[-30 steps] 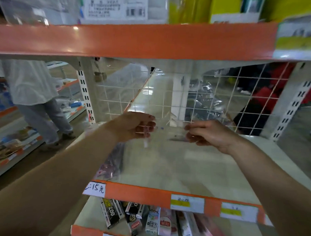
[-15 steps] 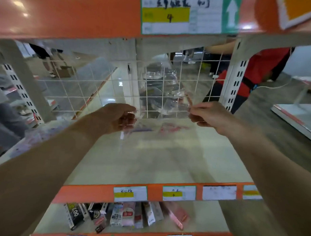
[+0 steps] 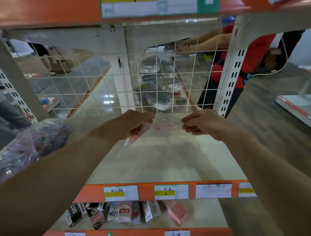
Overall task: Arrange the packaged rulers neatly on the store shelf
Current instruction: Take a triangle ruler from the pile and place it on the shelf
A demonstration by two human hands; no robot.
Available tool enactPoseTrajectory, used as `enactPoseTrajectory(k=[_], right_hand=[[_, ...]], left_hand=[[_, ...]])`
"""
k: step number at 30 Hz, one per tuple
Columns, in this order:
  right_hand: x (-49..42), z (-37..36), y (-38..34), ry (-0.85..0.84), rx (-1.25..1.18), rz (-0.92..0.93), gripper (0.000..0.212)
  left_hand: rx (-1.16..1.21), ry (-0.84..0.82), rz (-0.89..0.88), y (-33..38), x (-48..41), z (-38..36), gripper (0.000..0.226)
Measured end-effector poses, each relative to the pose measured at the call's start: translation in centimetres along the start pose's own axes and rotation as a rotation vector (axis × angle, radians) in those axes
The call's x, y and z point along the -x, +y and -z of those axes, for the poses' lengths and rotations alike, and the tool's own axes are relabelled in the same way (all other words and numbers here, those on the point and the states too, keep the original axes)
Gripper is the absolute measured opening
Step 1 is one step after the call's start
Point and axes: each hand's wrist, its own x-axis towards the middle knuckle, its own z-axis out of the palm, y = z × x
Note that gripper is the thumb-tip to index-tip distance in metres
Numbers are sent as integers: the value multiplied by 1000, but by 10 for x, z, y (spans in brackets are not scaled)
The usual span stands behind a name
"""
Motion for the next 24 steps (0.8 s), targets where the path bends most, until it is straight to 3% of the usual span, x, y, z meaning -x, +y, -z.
enactPoseTrajectory(k=[4,8,18,24], right_hand=[[-8,-10,16,33,175,-64,14],[-16,-23,25,31,222,-95,7],[-39,-35,28,183,560,-119,19],[-44,-36,34,150,631,-95,19]], left_hand=[[28,27,67,-4,-2,3,33],[84,-14,121,-6,0,8,28],[63,38,141,-2,9,9,18],[38,52,96,5,12,9,19]])
